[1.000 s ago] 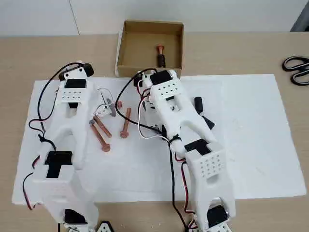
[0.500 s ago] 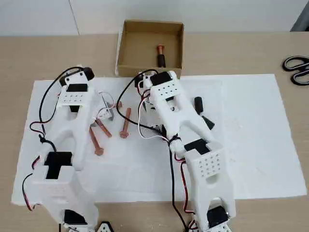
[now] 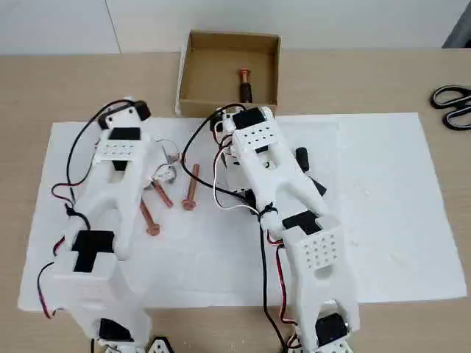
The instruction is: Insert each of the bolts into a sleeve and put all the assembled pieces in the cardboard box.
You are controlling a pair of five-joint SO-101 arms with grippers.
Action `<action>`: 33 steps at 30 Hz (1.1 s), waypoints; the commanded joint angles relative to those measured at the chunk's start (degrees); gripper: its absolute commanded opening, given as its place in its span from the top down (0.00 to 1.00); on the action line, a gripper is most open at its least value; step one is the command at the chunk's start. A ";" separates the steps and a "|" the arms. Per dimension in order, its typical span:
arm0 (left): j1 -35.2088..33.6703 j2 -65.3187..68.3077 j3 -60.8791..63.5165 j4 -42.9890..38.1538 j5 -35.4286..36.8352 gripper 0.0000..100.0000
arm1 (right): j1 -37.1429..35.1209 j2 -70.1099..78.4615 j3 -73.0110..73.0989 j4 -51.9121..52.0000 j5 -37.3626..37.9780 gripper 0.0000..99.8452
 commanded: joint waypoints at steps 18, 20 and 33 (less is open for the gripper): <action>5.10 -0.97 -2.24 2.99 -3.60 0.99 | -0.66 -0.57 -0.18 -0.40 1.67 1.00; 5.19 -0.97 -3.91 4.84 -3.87 1.00 | -0.66 -0.57 -0.26 -0.13 1.67 1.00; 5.63 -16.62 -6.81 9.32 -10.37 1.00 | 1.45 -4.97 -0.35 0.84 4.57 1.00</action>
